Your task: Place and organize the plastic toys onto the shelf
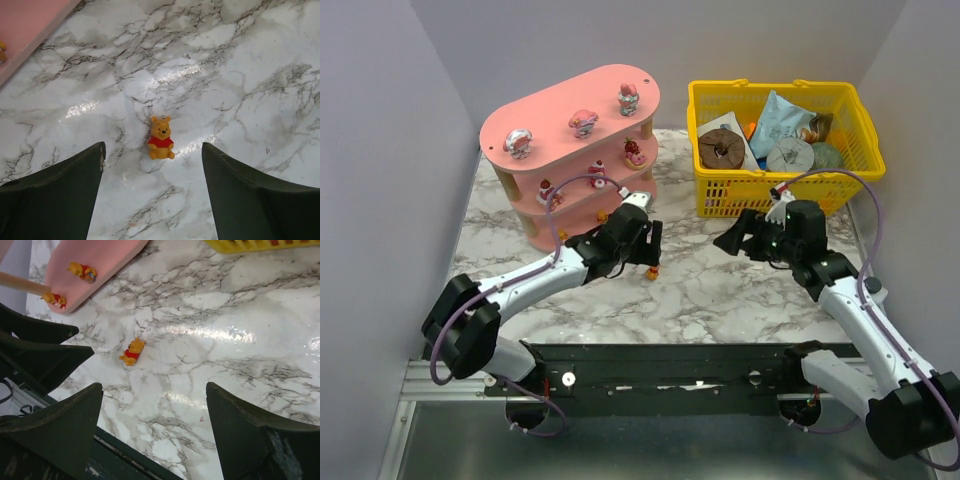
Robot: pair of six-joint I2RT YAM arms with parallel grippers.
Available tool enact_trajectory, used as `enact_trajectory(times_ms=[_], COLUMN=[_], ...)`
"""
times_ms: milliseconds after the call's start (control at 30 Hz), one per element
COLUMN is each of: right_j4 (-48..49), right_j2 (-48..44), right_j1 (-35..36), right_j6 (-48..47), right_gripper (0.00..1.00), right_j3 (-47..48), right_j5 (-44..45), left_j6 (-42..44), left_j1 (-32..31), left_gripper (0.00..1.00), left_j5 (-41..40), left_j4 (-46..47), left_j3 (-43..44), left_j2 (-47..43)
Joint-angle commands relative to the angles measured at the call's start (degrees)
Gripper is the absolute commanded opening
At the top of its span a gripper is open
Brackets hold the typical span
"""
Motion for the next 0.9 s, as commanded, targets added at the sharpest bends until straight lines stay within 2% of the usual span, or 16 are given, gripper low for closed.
enact_trajectory(times_ms=[0,167,333,600,767,867], right_j4=[2.83,5.62,11.79,5.82,-0.14,-2.62], right_j2=[3.69,9.40,17.90,34.98,41.75,42.98], right_j1=[3.04,9.54,18.77,29.93,31.61,32.66], right_j6=[2.18,3.41,5.34,11.40,14.30,16.24], right_gripper=[0.90,0.90,0.88,0.84,0.77,0.73], right_j3=[0.36,-0.77,1.06,14.77,21.79,22.34], right_j5=[3.40,7.62,11.22,18.77,21.77,23.62], left_j6=[4.55,4.90,3.50,3.41,3.85,3.67], left_j1=[3.09,7.05,9.43,9.61,9.61,9.61], left_gripper=[0.84,0.75,0.72,0.75,0.77,0.77], left_j5=[11.25,15.92,15.05,14.95,15.66,16.53], left_j4=[-17.07,-23.23,-25.18,-27.02,-28.07,-27.90], left_j3=[9.52,16.11,21.73,26.75,27.02,26.93], left_j2=[5.23,10.07,7.10,1.82,-0.82,-2.05])
